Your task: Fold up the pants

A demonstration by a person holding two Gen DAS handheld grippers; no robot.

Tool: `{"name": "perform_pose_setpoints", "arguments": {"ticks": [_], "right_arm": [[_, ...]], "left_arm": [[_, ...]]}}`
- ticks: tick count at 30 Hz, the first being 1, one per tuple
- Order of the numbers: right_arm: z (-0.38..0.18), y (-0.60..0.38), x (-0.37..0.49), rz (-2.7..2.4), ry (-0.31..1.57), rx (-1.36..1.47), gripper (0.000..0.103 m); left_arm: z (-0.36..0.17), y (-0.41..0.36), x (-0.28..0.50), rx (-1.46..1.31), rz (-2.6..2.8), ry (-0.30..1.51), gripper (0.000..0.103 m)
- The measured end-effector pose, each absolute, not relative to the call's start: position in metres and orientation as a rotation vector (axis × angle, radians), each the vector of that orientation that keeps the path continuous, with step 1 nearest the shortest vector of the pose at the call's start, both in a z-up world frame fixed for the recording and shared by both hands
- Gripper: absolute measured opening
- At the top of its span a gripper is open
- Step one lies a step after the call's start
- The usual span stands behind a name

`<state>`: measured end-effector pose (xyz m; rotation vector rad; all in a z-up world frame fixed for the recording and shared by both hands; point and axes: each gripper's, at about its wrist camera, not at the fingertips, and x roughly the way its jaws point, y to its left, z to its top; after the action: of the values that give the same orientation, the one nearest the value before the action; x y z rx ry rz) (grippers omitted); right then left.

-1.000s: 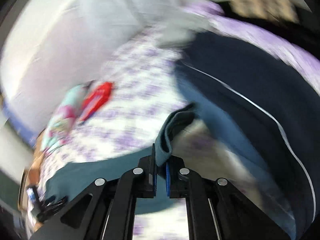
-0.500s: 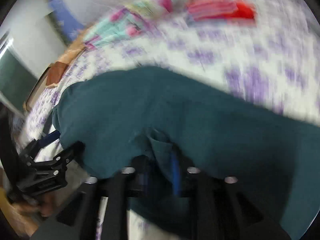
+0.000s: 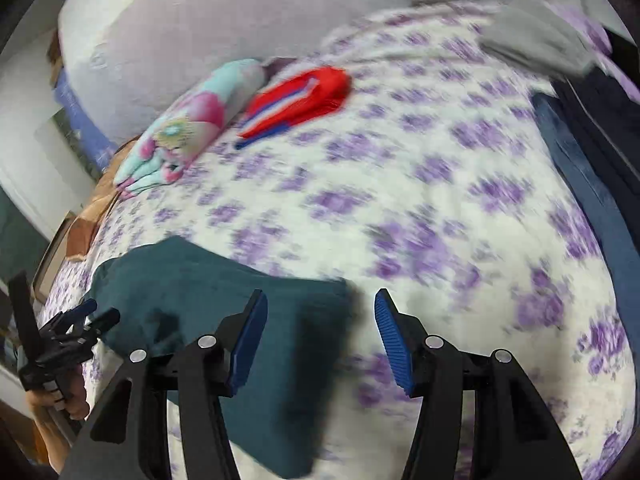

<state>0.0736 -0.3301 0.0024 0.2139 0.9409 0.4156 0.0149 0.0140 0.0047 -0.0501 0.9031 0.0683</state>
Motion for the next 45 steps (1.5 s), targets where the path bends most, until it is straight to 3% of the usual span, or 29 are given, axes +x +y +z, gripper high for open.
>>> {"name": "perform_pose_setpoints", "arguments": {"ticks": [6,7,8,9,12,16,20,23,27,30,32,34,35,36,39,45], "right_arm": [[-0.029,-0.304,0.089,0.536,1.013,0.228,0.056],[-0.034,-0.3,0.088,0.547,1.014,0.215,0.051],[-0.035,-0.297,0.086,0.551,0.997,0.191,0.045],[-0.033,-0.295,0.084,0.559,0.985,0.177,0.032],[-0.032,-0.295,0.082,0.576,0.962,0.149,0.029],[-0.03,-0.295,0.08,0.574,0.946,0.144,0.045],[-0.025,-0.32,0.09,0.565,0.961,0.269,0.045],[-0.03,-0.32,0.103,0.558,1.029,0.289,0.039],[-0.029,-0.313,0.116,0.578,1.065,0.296,0.013],[-0.007,-0.304,0.113,0.61,0.983,0.213,0.012],[-0.013,-0.296,0.119,0.586,0.969,0.152,0.015],[-0.039,-0.299,0.133,0.532,1.039,0.147,0.03],[-0.041,-0.306,0.135,0.549,1.042,0.2,0.03],[-0.037,-0.313,0.134,0.564,1.051,0.236,0.03],[-0.017,-0.338,0.119,0.58,1.006,0.284,0.045],[-0.021,-0.352,0.065,0.633,1.035,0.253,0.046]], "left_arm": [[-0.014,-0.014,0.043,-0.131,-0.022,1.013,0.095],[-0.019,-0.017,0.047,-0.142,-0.027,1.035,0.091],[-0.025,-0.018,0.051,-0.156,-0.036,1.061,0.073],[-0.03,-0.019,0.055,-0.173,-0.049,1.086,0.051],[-0.038,-0.027,0.061,-0.14,-0.026,1.06,0.027],[-0.036,-0.036,0.065,-0.078,-0.006,1.043,0.019],[-0.03,-0.026,0.057,-0.089,-0.036,1.036,0.01],[-0.029,-0.021,0.054,-0.102,-0.059,1.039,0.01],[-0.031,-0.023,0.054,-0.092,-0.054,1.034,0.01],[-0.035,-0.022,0.054,-0.089,-0.056,1.032,0.01],[-0.039,-0.021,0.056,-0.087,-0.049,1.033,0.012],[-0.038,-0.022,0.056,-0.084,-0.039,1.031,0.013],[-0.035,-0.023,0.056,-0.079,-0.037,1.029,0.014],[-0.031,-0.024,0.054,-0.065,-0.03,1.023,0.019],[-0.013,-0.025,0.046,-0.025,-0.011,0.974,0.037],[0.03,-0.069,0.054,0.042,-0.147,0.863,0.05]]}}
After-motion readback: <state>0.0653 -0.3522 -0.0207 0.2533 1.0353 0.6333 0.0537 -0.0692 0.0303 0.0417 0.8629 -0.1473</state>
